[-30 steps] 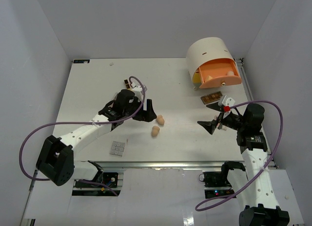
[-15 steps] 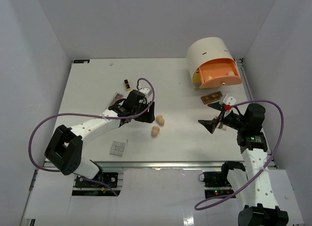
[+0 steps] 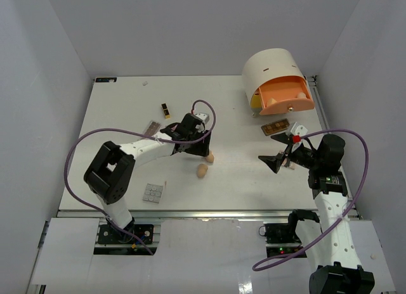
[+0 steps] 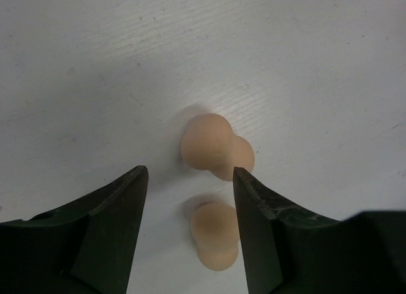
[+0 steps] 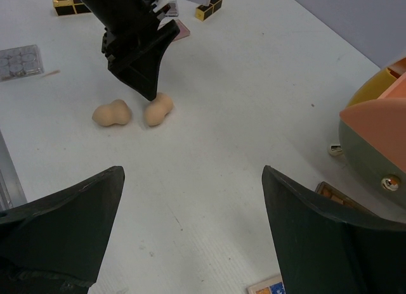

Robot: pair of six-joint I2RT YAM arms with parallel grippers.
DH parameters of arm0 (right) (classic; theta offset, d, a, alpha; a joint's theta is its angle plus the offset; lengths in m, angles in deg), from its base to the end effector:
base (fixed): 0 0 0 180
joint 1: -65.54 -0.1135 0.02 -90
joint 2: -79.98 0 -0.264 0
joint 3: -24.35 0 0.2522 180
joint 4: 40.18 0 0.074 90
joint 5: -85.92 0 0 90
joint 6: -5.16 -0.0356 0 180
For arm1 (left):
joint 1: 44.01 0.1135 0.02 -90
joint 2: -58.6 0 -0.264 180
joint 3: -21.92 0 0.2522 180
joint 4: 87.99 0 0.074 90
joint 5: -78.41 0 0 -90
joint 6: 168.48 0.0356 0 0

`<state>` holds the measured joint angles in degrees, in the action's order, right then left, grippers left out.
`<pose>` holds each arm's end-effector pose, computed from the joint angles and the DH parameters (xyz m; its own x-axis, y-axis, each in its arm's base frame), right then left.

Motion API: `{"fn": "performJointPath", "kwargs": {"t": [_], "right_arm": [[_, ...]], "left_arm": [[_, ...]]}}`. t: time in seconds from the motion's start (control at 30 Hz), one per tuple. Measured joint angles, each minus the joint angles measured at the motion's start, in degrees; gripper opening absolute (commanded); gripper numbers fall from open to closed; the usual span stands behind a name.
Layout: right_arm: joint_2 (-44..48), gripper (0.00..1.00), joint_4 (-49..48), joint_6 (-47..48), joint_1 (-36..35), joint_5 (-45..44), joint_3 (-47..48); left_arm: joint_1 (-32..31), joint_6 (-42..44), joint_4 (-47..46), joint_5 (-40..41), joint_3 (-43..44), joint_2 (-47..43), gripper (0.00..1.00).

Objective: Organize the makeup

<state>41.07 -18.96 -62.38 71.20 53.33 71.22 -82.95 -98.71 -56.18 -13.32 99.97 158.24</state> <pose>0.1572 0.0146 0.2929 0.0805 -0.2148 -0.9733 -0.7923 0.5787 -0.1933 0.2825 -0.2296 0.1930 -0.8080 0.2085 -0.5511 0.3867 0.8934 -0.2289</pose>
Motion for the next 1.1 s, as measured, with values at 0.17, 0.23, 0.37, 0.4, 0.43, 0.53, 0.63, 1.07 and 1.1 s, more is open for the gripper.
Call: {"fn": "performJointPath", "kwargs": {"t": [0.17, 0.23, 0.37, 0.4, 0.43, 0.53, 0.63, 1.07, 1.1], "right_arm": [[-0.2, 0.96, 0.0, 0.0, 0.0, 0.0, 0.0], [-0.3, 0.96, 0.0, 0.0, 0.0, 0.0, 0.0], [-0.7, 0.95, -0.1, -0.3, 0.0, 0.4, 0.0], [-0.9, 0.95, -0.1, -0.4, 0.1, 0.9, 0.0], [-1.0, 0.95, -0.2, -0.5, 0.2, 1.2, 0.0], [-1.4, 0.94, -0.2, -0.8, 0.3, 2.3, 0.0], [-2.1, 0.94, -0.4, -1.0, 0.3, 3.7, -0.1], [-16.6, 0.97, -0.4, -13.0, -1.5, 5.5, 4.2], [-17.3, 0.97, -0.3, -14.2, -2.3, 4.8, 4.9]], "left_arm": [[-0.3, 0.0, -0.5, -1.2, 1.7, 2.9, 0.57], [-0.3, 0.1, -0.6, -1.9, 1.9, 3.5, 0.54], [-0.3, -0.1, -1.0, -3.9, 1.9, 4.3, 0.36], [-0.3, 0.0, -1.3, -4.6, 1.9, 4.6, 0.31], [-0.3, 0.0, -1.7, -5.1, 2.1, 4.9, 0.25], [-0.3, 0.0, -2.5, -6.6, 2.3, 5.4, 0.15], [-0.3, -0.3, -3.6, -8.0, 2.4, 5.5, 0.08], [-0.3, -8.1, -21.0, -22.7, -4.2, -6.7, 0.00], [-0.4, -9.0, -22.8, -23.8, -4.4, -7.4, 0.00]]}}
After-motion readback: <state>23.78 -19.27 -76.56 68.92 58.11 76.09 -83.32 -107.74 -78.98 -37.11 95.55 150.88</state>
